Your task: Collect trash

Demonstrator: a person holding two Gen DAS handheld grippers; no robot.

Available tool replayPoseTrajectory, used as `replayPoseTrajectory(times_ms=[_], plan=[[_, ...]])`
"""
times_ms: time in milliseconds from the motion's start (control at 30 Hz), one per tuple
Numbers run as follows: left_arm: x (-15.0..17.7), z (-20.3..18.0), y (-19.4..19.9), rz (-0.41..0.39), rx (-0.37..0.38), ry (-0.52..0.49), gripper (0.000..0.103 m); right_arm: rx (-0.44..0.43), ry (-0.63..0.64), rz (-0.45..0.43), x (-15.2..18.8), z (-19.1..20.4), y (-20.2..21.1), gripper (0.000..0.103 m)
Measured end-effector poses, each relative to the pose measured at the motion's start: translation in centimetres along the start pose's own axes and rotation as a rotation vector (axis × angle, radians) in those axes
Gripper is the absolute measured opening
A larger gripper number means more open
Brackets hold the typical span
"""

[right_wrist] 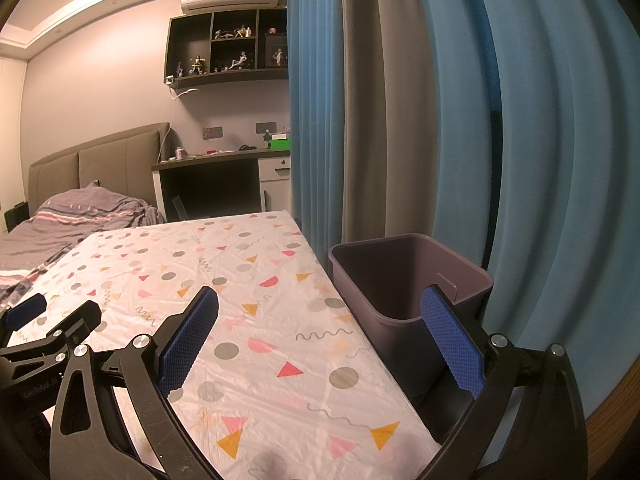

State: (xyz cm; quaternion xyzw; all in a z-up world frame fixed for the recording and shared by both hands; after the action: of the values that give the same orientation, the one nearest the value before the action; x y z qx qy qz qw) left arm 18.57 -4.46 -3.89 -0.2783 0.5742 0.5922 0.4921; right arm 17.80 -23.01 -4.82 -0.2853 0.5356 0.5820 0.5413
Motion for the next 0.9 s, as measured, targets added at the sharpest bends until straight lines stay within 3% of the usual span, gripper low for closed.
replayPoseTrajectory(times_ms=[900], plan=[[-0.3, -1.2, 0.1, -0.004, 0.013, 0.000, 0.096, 0.000, -0.004, 0.003, 0.0, 0.0, 0.0, 0.097]])
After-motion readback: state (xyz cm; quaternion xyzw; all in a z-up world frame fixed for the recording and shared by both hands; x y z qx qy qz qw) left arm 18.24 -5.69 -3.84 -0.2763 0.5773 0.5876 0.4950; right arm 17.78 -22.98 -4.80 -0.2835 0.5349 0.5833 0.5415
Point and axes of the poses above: each gripper's, at about its wrist camera, not at the fingertips, and y roughly against the way its jaws point, z to its left, x to its underside, the point moved 9 cm from there along -y, roughly the way its jaws point, and after that the axes turned 15 degrees about -y, right-handed, at the moved point
